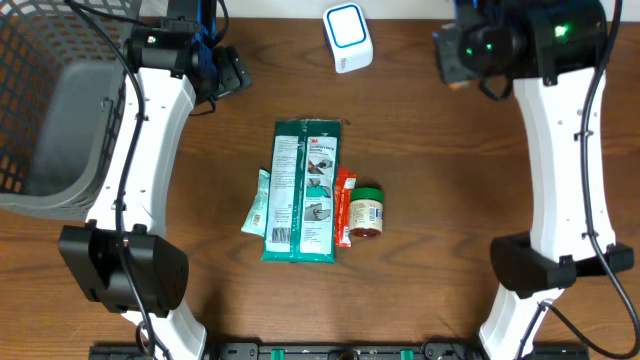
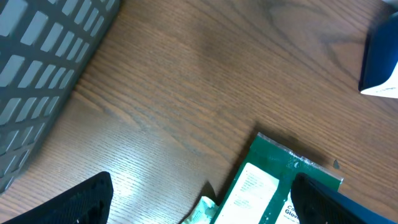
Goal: Scan the item barcode
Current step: 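Carry the tissue pack right and place it on the table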
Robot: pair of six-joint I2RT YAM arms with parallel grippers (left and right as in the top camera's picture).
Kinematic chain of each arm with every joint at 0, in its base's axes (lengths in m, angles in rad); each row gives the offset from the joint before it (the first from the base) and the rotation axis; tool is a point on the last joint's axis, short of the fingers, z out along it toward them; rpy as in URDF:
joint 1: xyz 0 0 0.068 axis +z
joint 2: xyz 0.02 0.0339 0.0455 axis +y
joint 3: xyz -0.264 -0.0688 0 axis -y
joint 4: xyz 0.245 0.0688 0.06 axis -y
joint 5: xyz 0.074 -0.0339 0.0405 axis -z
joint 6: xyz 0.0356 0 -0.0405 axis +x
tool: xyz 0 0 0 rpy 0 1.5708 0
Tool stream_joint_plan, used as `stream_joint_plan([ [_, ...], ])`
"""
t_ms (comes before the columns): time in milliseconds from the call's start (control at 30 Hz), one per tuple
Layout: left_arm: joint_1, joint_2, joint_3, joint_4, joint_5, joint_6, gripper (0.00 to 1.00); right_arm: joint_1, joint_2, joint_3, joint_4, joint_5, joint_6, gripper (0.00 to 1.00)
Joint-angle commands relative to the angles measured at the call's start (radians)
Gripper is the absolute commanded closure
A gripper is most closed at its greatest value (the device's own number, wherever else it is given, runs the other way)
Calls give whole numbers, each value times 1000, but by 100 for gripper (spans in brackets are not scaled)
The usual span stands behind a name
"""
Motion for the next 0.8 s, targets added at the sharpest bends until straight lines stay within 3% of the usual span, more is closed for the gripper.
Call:
stream_joint_plan([
  [0, 2, 3, 6, -3, -13, 6, 9, -62, 32, -48, -63, 185, 83, 99],
  [200, 2, 3, 6, -3, -13, 6, 9, -171, 40, -278, -32, 330, 198, 99],
  [367, 2, 3, 6, -3, -13, 6, 9, -281, 40, -539, 108, 436, 294, 99],
  [567, 2, 3, 6, -3, -13, 6, 9, -441, 40, -892, 505, 505, 297, 99],
  [767, 2, 3, 6, -3, -13, 6, 9, -573, 40, -1102, 776, 503, 297, 99],
])
